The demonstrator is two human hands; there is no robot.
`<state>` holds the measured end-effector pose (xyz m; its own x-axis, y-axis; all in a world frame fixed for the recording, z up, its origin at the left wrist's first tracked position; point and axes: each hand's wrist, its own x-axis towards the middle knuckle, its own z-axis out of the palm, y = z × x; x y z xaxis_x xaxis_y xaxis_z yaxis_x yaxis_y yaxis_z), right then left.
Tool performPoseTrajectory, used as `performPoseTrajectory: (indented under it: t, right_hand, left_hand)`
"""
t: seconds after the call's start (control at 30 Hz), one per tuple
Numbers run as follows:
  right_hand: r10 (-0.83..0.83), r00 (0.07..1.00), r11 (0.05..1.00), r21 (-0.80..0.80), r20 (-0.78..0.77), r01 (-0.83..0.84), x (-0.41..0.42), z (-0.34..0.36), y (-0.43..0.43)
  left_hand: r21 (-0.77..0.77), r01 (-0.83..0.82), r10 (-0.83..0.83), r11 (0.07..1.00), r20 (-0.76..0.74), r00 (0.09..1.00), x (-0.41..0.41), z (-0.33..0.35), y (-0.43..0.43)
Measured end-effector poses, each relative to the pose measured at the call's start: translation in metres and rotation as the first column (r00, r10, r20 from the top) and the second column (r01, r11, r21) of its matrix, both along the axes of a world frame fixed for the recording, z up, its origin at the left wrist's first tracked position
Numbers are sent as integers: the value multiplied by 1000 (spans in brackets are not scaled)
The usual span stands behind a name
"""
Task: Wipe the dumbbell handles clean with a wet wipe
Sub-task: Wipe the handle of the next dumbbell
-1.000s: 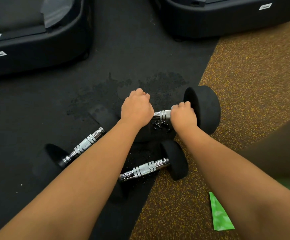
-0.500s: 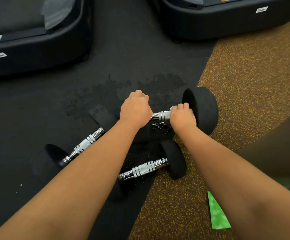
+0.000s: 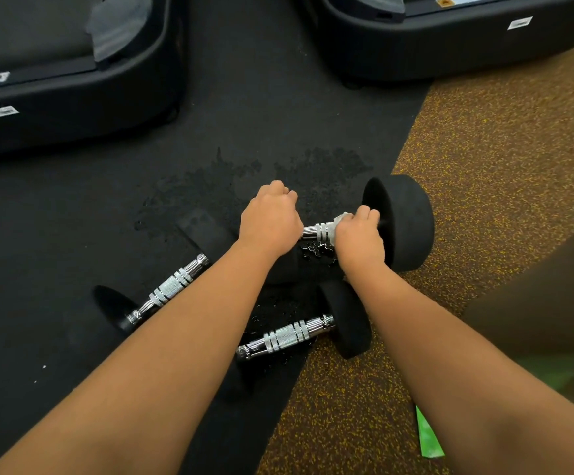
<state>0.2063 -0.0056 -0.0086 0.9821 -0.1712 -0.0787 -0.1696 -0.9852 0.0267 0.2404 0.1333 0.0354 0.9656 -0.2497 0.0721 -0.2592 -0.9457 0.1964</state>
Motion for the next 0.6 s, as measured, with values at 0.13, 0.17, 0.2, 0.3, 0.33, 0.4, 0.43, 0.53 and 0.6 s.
performPoseTrajectory:
  t: [0.13, 0.17, 0.2, 0.3, 0.33, 0.4, 0.43, 0.53, 0.6]
  right_hand:
    - [-76, 997, 997, -15, -7, 76, -2, -1, 3]
    - [-86, 996, 996, -7, -8, 86, -3, -3, 4]
    - [-74, 997, 997, -17, 2, 74, -4, -5, 4]
    - [-17, 999, 998, -54, 32, 19, -5, -9, 2]
    - [-11, 999, 997, -71, 49, 15, -4, -8, 1]
    - [-42, 999, 997, -63, -6, 42, -2, -8, 1]
    - [-69, 998, 997, -44, -4, 69, -3, -12, 2]
    - [-53, 999, 998, -44, 14, 53, -3, -11, 12]
    - [39, 999, 996, -81, 19, -37, -4, -6, 18]
  left_hand:
    - [-13, 5, -5, 1000, 9, 1000, 0, -1, 0]
    - [-19, 3, -2, 1000, 8, 1000, 0, -2, 1]
    - [-24, 2, -1, 1000, 8, 1000, 0, -3, 1]
    - [-22, 4, -4, 1000, 7, 1000, 0, -4, 1]
    - [-24, 1, 0, 1000, 5, 1000, 0, -4, 1]
    - [-33, -8, 8, 999, -1, 1000, 0, -5, 2]
    - [-35, -8, 8, 999, -2, 1000, 0, -5, 1]
    - [-38, -4, 4, 999, 0, 1000, 0, -5, 1]
    - [-46, -6, 7, 999, 5, 1000, 0, -5, 1]
